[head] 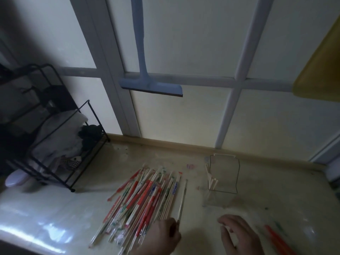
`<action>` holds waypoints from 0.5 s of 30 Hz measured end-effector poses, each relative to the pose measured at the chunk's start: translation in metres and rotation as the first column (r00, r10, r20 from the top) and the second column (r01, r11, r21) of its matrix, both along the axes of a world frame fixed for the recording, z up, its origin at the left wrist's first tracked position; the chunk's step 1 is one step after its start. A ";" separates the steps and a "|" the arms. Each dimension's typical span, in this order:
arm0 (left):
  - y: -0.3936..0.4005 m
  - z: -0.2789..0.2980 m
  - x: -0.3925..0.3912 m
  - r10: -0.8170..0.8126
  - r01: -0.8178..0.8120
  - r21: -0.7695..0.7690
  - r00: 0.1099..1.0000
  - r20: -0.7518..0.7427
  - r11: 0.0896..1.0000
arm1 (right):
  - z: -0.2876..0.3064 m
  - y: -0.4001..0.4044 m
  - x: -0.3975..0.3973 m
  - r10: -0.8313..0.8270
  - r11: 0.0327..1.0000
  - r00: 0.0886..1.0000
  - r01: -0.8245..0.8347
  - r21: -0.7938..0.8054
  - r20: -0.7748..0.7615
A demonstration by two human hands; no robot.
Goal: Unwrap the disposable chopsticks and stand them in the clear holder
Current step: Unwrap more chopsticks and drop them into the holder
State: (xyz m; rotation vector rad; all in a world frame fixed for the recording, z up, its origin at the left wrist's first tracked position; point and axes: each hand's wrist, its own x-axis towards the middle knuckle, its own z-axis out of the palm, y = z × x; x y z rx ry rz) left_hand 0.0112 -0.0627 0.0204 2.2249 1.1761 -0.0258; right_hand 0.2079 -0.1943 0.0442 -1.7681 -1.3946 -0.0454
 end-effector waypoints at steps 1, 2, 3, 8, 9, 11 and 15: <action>-0.006 0.004 -0.010 -0.058 0.058 0.059 0.998 -0.002 0.997 | 0.001 0.001 -0.002 0.034 0.999 0.997 -0.035 0.010 0.070; -0.009 0.008 -0.019 -0.129 0.132 0.115 0.991 -0.033 0.984 | 0.005 0.003 -0.002 0.045 0.999 0.983 -0.048 0.011 0.176; -0.012 0.010 -0.027 -0.205 0.208 0.157 0.978 -0.039 0.965 | 0.006 0.006 0.000 0.048 0.998 0.946 -0.056 0.015 0.321; 0.006 0.039 -0.036 -0.548 0.477 0.367 0.828 0.115 0.798 | 0.010 0.004 0.010 0.155 0.983 0.804 -0.069 -0.169 0.574; 0.011 0.048 -0.033 -0.553 0.467 0.366 0.814 0.178 0.805 | 0.010 0.002 0.011 0.182 0.976 0.829 -0.089 -0.197 0.529; 0.021 0.064 -0.026 -0.523 0.408 0.363 0.791 0.317 0.838 | 0.013 -0.009 0.010 0.227 0.942 0.899 -0.105 -0.319 0.375; 0.030 0.101 -0.001 -0.066 0.120 -0.025 0.700 0.711 0.992 | 0.037 -0.027 0.002 0.162 0.923 0.961 -0.066 -0.380 0.226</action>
